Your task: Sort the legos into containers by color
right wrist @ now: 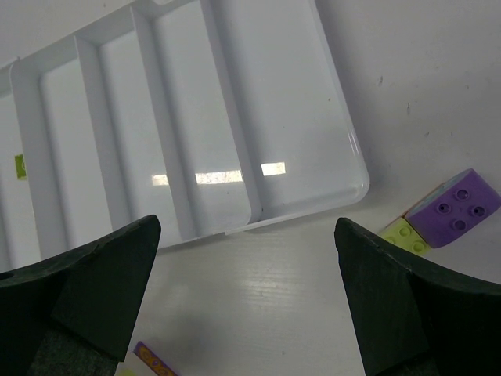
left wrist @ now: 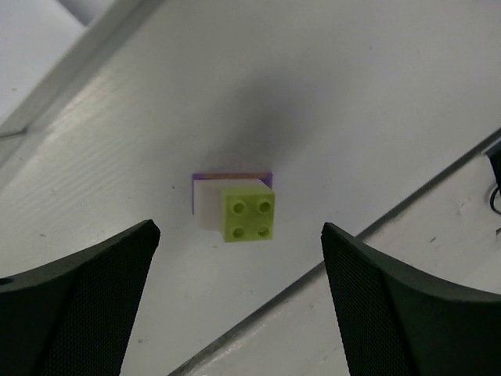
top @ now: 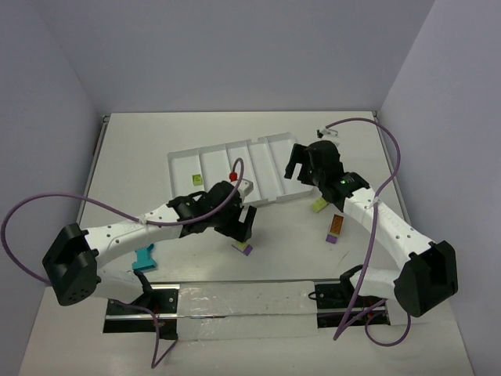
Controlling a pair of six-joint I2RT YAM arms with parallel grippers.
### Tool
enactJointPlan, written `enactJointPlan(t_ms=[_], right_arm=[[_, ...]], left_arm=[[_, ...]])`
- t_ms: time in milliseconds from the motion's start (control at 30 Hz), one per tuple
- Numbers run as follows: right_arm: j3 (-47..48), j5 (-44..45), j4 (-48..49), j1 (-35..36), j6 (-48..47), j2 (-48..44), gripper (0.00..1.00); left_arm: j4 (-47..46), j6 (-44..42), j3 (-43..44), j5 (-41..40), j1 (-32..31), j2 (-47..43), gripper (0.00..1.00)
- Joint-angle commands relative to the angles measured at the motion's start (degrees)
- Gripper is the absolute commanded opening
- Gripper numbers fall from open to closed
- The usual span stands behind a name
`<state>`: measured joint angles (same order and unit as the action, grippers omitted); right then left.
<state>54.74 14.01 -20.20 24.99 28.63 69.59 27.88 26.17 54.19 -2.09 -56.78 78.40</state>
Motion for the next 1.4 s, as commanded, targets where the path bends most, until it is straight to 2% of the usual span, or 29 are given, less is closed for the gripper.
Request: enactJointPlan(t_ms=[0, 767, 867, 1000, 1067, 1100, 1233, 1367], right_arm=[[2.99, -0.28, 0.15, 0.35, 1.26, 0.17, 1.00], [3.65, -1.56, -0.55, 0.23, 2.13, -0.10, 1.00], [3.62, -1.70, -0.19, 0.23, 2.04, -0.25, 1.00], [3.67, -1.53, -0.46, 0.28, 1.99, 0.02, 1.00], [3.62, -1.60, -0.54, 0.32, 2.04, -0.02, 1.00], [3.62, -1.70, -0.55, 0.30, 2.00, -0.09, 1.00], [3.69, -3.16, -0.28, 0.32, 0.73, -0.51, 1.00], [2.96, -9.30, 2.37, 0.32, -3.84, -1.90, 1.00]], left_arm=[[2.52, -2.58, 2.45, -2.46, -1.68, 1.85, 0.88], [1.21, -1.23, 4.99, -5.26, -7.64, 10.23, 0.64], [1.29, -0.88, 5.22, -6.27, -7.73, 10.37, 0.58], [2.79, -0.22, 6.30, -9.96, -7.73, 10.77, 0.30], [4.33, 0.20, 7.22, -11.35, -7.73, 10.65, 0.09], [4.68, 0.28, 7.43, -11.85, -7.71, 10.26, 0.04], [5.08, 0.72, 7.62, -11.50, -6.44, 5.69, 0.00], [0.72, 2.26, 4.49, 2.73, 3.49, -1.77, 0.00]])
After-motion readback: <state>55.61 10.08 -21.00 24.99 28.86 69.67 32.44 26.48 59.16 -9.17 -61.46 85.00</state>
